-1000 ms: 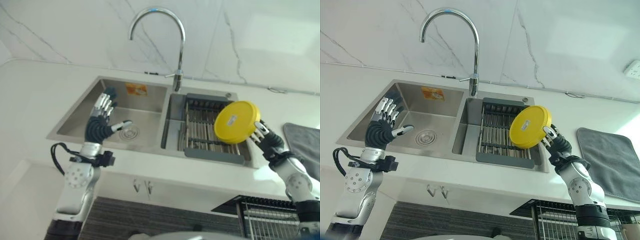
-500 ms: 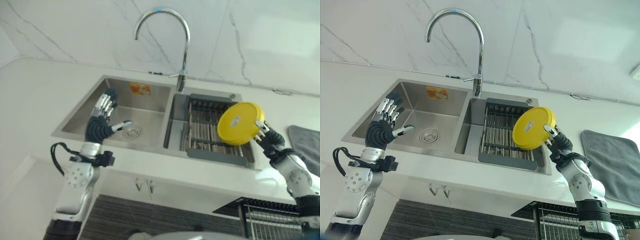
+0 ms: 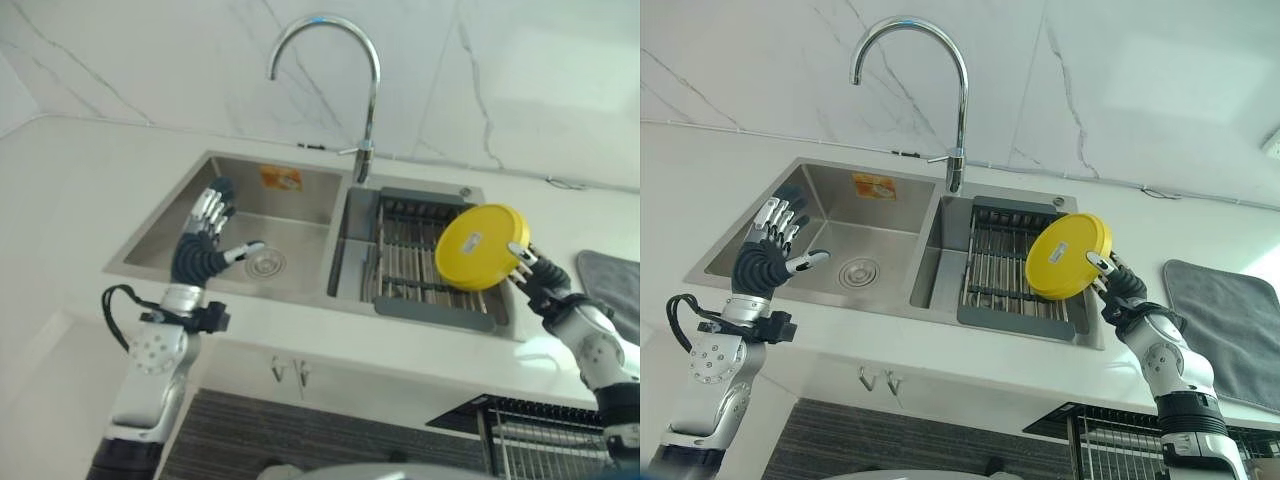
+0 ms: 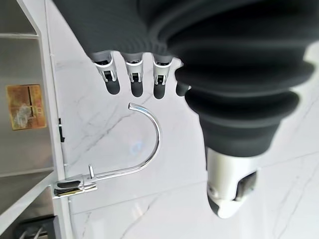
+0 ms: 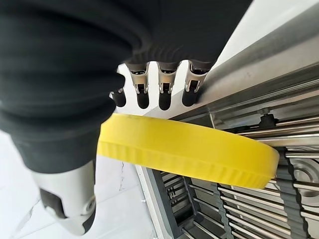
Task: Place the dishes in the dishwasher.
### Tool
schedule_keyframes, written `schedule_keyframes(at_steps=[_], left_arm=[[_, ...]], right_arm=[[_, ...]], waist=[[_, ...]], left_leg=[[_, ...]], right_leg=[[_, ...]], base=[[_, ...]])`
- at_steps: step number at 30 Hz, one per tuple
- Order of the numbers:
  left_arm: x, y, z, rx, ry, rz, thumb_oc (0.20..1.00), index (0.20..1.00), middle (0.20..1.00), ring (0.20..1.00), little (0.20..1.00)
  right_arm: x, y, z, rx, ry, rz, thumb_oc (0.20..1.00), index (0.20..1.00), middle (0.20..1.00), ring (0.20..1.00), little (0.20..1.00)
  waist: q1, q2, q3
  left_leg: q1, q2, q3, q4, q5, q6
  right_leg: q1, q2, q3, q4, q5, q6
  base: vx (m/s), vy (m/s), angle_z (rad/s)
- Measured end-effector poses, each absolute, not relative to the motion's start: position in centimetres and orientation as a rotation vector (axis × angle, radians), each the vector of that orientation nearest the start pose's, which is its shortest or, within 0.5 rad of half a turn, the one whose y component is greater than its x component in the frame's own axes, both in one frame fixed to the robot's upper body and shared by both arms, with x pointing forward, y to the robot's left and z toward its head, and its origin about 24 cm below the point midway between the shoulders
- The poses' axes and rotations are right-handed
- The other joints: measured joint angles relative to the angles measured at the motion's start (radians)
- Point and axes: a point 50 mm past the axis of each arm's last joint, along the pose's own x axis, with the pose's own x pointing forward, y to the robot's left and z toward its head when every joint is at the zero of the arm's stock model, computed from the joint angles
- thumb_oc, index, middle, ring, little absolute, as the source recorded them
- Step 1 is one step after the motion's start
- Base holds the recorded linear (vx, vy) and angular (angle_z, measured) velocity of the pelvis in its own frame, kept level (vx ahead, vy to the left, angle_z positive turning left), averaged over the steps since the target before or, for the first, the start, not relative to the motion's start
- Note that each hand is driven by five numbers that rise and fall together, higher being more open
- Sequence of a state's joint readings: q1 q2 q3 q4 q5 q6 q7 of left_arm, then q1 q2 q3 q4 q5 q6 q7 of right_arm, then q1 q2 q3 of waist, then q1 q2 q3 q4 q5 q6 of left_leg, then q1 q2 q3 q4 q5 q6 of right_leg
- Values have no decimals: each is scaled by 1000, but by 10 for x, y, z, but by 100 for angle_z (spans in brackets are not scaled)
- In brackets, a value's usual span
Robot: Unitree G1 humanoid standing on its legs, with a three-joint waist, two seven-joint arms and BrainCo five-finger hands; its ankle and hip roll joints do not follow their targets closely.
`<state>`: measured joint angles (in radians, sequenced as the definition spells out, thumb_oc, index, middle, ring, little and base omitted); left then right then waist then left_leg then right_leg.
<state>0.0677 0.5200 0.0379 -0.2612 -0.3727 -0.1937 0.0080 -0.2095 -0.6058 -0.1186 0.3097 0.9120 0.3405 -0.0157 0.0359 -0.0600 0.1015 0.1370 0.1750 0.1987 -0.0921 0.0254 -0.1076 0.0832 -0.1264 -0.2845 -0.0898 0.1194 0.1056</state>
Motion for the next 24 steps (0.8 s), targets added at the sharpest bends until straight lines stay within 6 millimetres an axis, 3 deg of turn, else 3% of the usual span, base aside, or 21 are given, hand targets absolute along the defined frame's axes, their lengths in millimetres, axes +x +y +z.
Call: schedule_keyframes(at_steps=[11,16,23,24], left_arm=[[235,228,125,150,-351,-60,1000,1000,1000,1000,1000],[235,228,125,150,-350,-60,1000,1000,1000,1000,1000],[235,227,124,153,-344,-67,1000,1000,1000,1000,1000],[235,227,124,152,-342,-69,1000,1000,1000,1000,1000]], right_arm=[[290,-299,59,379,310,-177,1000,1000,1000,1000,1000],[298,-297,70,359,286,-156,1000,1000,1000,1000,1000],[299,-303,63,371,320,-176,1000,1000,1000,1000,1000],[299,-303,64,371,318,-170,790,790,790,790,790]], waist=[[5,1,1],[23,1,3],[27,-8,13],[28,-9,15]], left_leg=[[0,0,-2,0,0,0],[0,0,-4,0,0,0],[-3,-1,-22,0,-1,1],[-3,-1,-23,0,-1,1]], right_leg=[[2,0,-4,0,-3,2],[4,-1,-7,0,-4,3],[14,-2,-25,0,-11,6],[14,-2,-25,0,-11,6]], base=[[0,0,0],[3,1,1],[6,0,6],[0,0,0]])
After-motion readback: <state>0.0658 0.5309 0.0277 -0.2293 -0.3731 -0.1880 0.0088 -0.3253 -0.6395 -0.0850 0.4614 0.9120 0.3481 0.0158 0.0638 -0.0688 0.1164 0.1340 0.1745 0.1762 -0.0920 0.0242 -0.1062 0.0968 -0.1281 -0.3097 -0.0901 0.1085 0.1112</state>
